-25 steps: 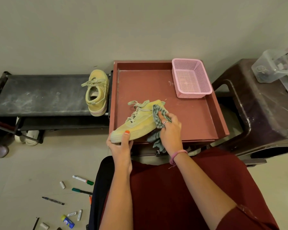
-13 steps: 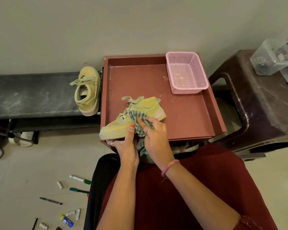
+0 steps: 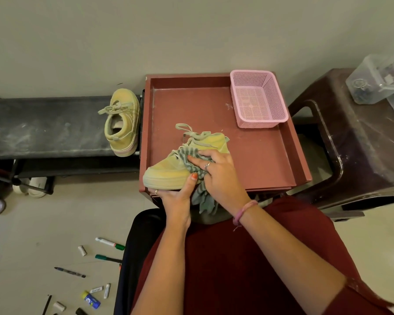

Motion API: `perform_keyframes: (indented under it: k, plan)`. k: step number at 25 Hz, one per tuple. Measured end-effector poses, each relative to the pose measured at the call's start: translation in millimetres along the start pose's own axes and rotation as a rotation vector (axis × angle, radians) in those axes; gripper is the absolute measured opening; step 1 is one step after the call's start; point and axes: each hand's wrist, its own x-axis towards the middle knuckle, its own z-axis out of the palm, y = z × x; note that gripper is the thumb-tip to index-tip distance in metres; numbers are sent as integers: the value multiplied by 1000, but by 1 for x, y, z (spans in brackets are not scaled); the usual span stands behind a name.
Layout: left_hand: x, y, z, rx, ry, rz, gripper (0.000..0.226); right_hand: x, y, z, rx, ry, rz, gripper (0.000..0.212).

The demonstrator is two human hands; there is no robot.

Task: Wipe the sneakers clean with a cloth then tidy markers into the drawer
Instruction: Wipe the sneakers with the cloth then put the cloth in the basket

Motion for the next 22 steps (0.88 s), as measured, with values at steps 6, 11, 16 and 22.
perform_keyframes:
  k: [6, 11, 16, 22]
  plan:
    - [1, -5, -5, 8, -47, -4, 77, 27, 9, -11, -199, -59, -17, 59]
    - [0, -6, -9, 108, -58, 38, 62, 6, -12, -14, 50, -241, -121, 59]
    - [-2, -5, -7, 118, -99, 48, 56, 32, 10, -30, -244, -163, -333, 44]
    - [-1, -7, -14, 148, -116, 18, 68, 15, -23, -22, -4, -309, -115, 56]
